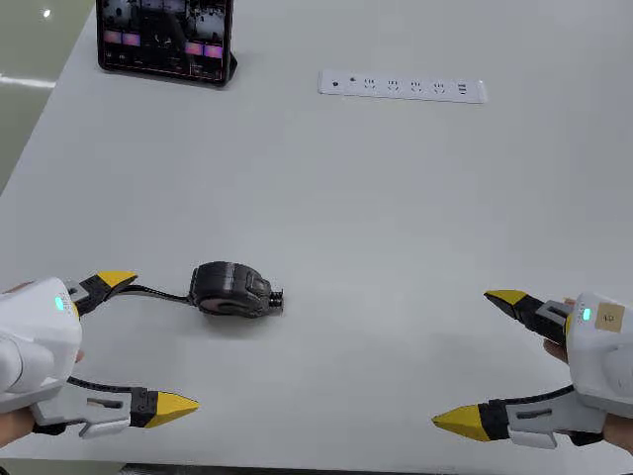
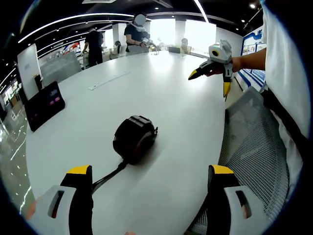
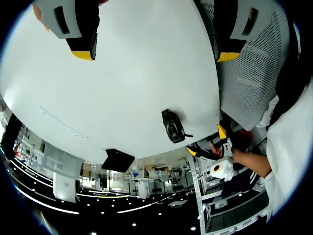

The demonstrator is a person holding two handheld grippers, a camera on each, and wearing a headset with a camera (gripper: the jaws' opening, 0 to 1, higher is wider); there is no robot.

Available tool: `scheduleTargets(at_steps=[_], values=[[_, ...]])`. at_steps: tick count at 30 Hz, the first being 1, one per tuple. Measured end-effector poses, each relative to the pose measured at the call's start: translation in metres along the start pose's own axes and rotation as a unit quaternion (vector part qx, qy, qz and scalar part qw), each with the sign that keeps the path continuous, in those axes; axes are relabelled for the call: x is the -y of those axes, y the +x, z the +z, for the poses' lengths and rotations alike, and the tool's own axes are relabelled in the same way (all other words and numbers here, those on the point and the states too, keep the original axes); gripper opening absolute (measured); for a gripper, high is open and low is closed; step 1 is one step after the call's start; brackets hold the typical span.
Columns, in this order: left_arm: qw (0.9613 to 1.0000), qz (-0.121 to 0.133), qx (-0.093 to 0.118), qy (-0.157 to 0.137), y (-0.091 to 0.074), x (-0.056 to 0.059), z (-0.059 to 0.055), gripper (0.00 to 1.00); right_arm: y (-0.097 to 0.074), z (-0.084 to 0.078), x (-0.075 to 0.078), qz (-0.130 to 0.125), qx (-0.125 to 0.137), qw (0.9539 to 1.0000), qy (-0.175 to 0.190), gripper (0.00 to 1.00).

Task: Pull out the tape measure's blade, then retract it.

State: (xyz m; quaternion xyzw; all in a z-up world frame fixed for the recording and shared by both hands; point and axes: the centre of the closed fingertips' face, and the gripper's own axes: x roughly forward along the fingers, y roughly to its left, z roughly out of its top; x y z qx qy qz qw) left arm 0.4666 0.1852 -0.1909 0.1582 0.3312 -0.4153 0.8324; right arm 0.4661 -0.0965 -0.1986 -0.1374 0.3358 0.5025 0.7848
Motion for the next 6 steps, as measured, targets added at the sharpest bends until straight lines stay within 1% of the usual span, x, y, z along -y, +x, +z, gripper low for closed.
scheduleTargets(at_steps=[2, 6], values=[[1.0000, 0.000, 0.001, 0.001, 0.0004, 0.0003, -0.0001, 0.97, -0.0001, -0.0006, -0.0002, 0.000, -0.001, 1.0000, 0.000, 0.99], [1.0000, 0.000, -0.001, 0.001, 0.0003, -0.0001, -0.0015, 0.97, -0.0005, -0.0011, -0.0002, 0.000, -0.001, 1.0000, 0.001, 0.99]])
